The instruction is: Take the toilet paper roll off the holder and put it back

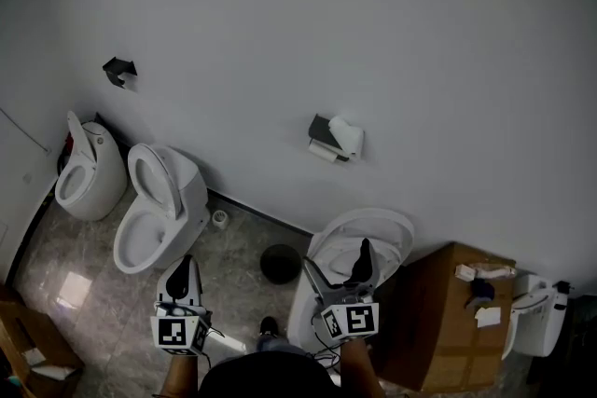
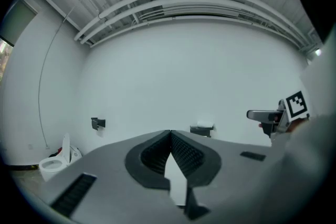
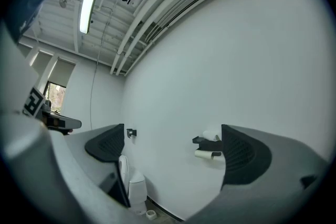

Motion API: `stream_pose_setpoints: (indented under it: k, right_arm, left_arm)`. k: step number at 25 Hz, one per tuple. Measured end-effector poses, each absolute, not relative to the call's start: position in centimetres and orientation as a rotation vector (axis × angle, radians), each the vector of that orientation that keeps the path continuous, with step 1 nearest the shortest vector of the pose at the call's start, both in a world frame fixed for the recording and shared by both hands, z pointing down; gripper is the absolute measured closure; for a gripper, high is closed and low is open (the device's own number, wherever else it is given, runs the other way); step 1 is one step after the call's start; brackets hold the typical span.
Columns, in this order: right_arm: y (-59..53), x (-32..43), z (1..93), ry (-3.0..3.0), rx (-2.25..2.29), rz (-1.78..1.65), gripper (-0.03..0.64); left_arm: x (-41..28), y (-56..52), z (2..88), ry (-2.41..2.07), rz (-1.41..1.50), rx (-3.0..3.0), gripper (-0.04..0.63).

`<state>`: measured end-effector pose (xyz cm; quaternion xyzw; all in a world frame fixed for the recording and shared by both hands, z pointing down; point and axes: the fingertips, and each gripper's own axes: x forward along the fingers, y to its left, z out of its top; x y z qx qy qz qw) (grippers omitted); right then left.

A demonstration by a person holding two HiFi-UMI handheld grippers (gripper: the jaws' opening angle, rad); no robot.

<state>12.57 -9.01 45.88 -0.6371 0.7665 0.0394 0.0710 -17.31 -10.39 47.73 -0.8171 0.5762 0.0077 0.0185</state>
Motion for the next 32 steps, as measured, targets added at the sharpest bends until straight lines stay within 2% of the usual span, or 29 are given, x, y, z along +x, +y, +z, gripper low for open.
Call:
stream_pose_setpoints:
  k: [15,20,32]
  right_arm:
    - [-14.3,16.4,44.9,2.227,-1.994,0.126,0.061]
    - [-14.7,17.2,45.0,2.174,-2.061,0.139,0.061]
    - [-17.2,16.3,44.6,1.989,-2.266,0.176,0.061]
  left_arm:
    - [-11.7,-18.1,46.6,1.676,-0.067,-2.681,0.592]
    - [-10.8,-21.0,47.0,1.575,0.024,-2.675,0.592]
    - [-9.0,-28.3,47.5,1.295,0.035,-2.844,0.592]
